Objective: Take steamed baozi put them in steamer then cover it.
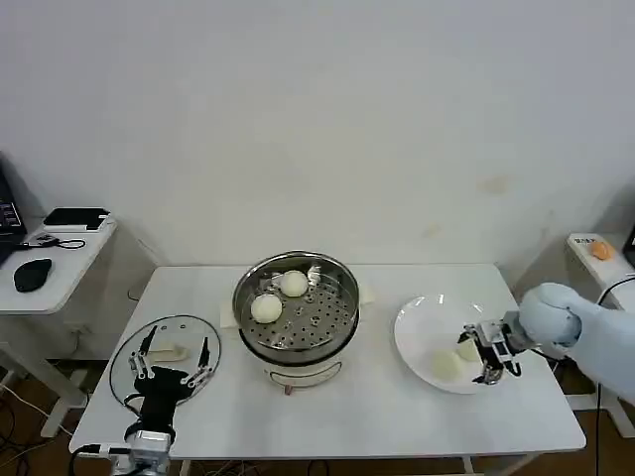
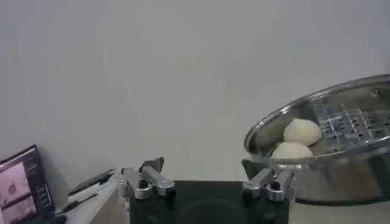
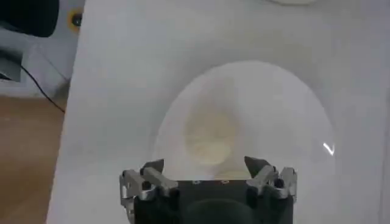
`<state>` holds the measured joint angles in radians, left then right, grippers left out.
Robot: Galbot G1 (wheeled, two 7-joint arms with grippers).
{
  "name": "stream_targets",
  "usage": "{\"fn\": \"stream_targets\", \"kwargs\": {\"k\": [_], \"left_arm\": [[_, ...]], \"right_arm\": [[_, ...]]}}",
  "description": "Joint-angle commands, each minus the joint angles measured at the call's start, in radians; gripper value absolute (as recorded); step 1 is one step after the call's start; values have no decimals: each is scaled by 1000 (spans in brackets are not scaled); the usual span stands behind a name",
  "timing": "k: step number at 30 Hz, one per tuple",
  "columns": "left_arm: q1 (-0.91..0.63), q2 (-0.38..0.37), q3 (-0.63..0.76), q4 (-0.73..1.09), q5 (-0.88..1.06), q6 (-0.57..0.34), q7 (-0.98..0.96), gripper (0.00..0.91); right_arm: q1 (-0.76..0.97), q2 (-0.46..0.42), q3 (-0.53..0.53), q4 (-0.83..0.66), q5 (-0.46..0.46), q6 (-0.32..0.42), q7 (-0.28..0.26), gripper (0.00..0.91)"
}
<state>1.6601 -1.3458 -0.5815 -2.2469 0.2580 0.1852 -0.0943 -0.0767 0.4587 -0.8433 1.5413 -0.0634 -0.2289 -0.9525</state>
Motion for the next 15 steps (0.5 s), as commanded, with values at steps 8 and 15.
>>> {"fn": "stream_targets", "kwargs": {"k": [8,15], "left_arm": [[-3,-5,0,6,3,-1,-1,907],[-2,-6,-3,6,3,-1,-1,907]], "right_arm": [[-64,113,30,-104,-28,-20,17,887],[-67,146,30,-128,-25,-36,16,746]]}}
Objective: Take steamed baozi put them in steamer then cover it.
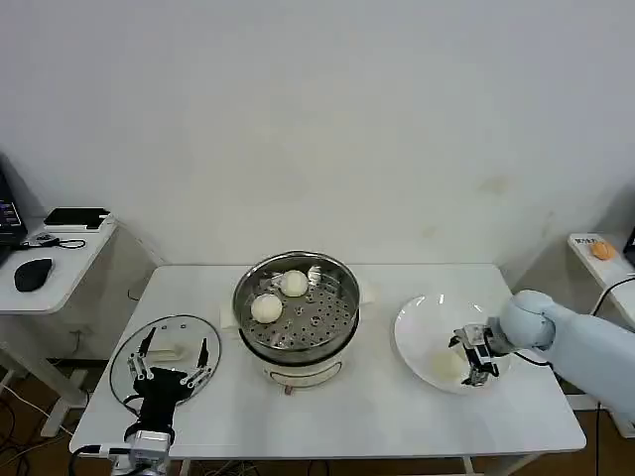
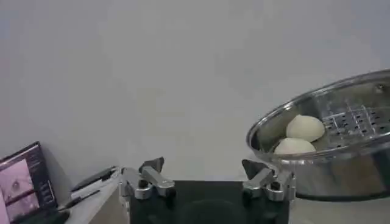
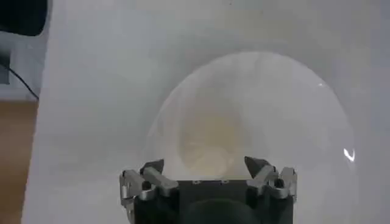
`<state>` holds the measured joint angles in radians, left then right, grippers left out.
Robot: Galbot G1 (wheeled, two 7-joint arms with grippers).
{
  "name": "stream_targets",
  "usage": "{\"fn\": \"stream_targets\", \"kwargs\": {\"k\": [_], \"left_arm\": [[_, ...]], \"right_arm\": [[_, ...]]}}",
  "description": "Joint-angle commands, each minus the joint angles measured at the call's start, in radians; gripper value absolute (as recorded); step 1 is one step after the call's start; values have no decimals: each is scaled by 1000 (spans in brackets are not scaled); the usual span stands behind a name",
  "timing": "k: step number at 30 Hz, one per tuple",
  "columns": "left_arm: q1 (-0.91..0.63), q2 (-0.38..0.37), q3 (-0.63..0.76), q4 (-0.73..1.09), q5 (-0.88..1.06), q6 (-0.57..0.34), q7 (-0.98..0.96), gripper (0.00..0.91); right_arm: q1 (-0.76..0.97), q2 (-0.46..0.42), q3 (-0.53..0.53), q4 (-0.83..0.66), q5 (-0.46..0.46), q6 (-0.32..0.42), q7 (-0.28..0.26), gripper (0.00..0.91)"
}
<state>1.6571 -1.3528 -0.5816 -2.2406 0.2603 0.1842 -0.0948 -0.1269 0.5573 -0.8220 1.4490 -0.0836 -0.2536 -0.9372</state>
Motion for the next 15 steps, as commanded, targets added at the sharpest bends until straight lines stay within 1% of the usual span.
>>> {"fn": "stream_targets", "kwargs": {"k": [1,2,4,8,12,15], "left_arm": [[1,1,-4,0,0,0,0,907],[1,2,-5,1,0,0,0,907],[1,0,-5,2,0,-1,-1,907],[0,-4,0,2,1,-2,-2,907],[2,-4,0,-1,1,-2,-2,907],[4,-3,-1,-5,0,-2,-1,907]], "right_arm": [[-15,48,7,-35,-5,-12,-2,715],[-14,49,6,-35,-5,-14,-4,675],[-11,50,4,-36,-4,-22,-4,625],[-6,54,2,-45,-1,-25,-5,574],[-1,49,5,-45,2,-27,-12,544],[6,41,9,-43,3,-24,-26,544]]}}
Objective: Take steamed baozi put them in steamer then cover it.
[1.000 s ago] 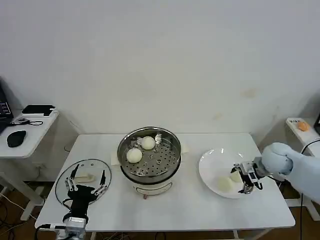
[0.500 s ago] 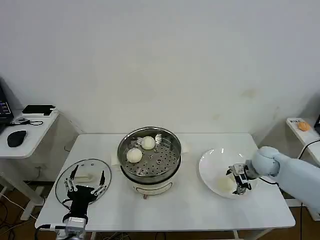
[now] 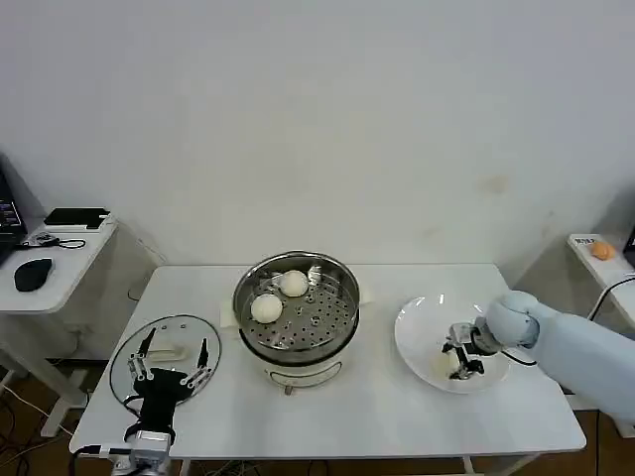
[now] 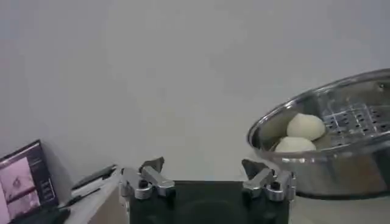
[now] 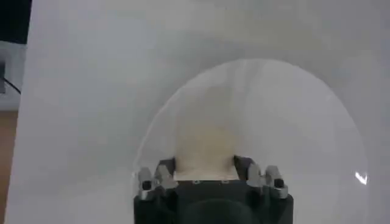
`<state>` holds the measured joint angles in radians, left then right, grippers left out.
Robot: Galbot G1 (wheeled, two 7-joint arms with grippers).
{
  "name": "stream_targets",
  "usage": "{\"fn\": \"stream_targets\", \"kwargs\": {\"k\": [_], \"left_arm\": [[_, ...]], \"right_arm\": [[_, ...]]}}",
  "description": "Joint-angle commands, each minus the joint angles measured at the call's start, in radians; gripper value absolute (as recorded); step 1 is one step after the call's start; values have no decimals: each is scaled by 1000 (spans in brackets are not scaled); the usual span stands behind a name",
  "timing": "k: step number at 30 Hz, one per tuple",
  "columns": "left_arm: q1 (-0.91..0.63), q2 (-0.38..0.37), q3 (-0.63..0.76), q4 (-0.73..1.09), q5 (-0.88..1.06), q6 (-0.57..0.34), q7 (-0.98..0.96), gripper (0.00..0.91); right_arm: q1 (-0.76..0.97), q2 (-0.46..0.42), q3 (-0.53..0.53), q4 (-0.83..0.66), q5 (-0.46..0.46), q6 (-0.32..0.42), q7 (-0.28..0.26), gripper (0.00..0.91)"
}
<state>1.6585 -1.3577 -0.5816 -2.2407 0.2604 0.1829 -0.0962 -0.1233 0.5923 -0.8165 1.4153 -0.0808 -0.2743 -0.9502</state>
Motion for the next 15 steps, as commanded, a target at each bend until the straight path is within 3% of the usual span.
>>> {"fn": "stream_targets", "kwargs": {"k": [1,9,15], "left_arm": [[2,2,-1,-5,0,0,0,907],[-2,7,-1,-4,-2,-1,0,907],[-5,9,6,-6,-2,-1,0,907]], "right_arm": [[10,0,6,-6,-2,2,-26,544],[200,-35,-22,12,49,49,-85,554],[483,23,-124,-15,130,68,-109,554]]}}
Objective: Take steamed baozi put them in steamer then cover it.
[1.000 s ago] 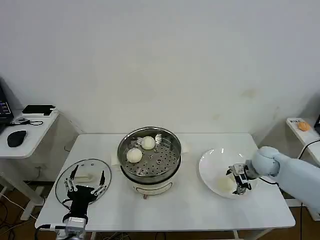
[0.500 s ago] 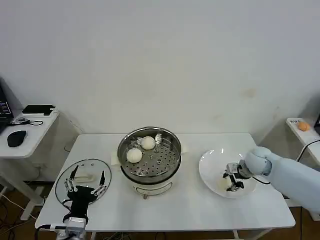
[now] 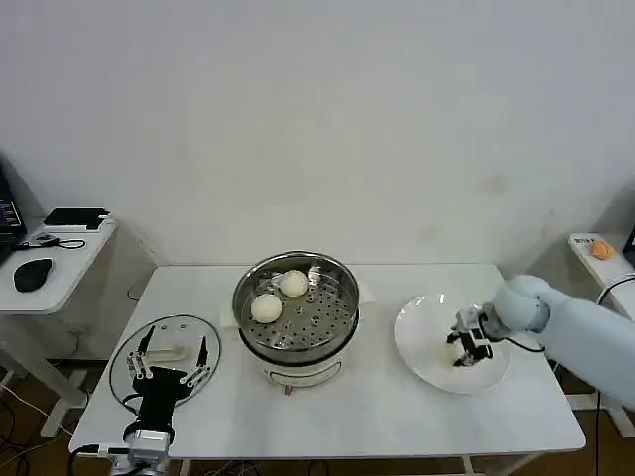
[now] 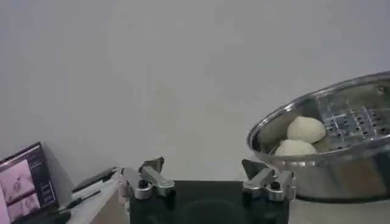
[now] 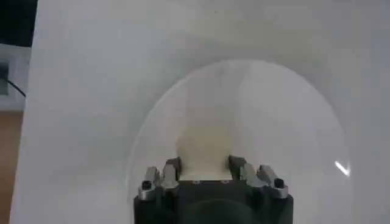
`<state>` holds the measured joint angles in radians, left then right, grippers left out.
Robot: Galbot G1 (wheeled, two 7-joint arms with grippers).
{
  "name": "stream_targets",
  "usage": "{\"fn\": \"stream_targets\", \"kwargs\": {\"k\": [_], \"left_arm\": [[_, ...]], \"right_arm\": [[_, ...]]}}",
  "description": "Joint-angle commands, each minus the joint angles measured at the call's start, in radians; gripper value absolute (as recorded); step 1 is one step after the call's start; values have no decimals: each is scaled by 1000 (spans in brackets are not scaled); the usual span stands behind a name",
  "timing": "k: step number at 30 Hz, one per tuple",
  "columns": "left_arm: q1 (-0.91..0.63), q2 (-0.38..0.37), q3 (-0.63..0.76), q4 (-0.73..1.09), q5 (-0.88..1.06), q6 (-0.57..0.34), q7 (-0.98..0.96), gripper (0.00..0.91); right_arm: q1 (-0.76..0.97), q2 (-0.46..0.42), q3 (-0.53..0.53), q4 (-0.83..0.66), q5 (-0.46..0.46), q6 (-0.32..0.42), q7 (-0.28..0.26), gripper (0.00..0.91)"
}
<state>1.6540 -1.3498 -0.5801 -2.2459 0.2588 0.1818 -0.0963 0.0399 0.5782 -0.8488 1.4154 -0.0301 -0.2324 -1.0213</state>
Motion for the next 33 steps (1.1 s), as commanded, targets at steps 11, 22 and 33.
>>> {"fn": "stream_targets", "kwargs": {"k": [11,22,33], "left_arm": [[-6,1,-7,1,-10,-1,0,907],[9,2,-54,-10,-23,-1,2,907],[23,-18,-68,-21,-23,-2,1,907]], "right_arm": [[662,304,-271,-45,225,18,-40,554],[546,597,-271,-80,236,15,-21,554],[418,715,-326,-103,155,120,-71,554]]}}
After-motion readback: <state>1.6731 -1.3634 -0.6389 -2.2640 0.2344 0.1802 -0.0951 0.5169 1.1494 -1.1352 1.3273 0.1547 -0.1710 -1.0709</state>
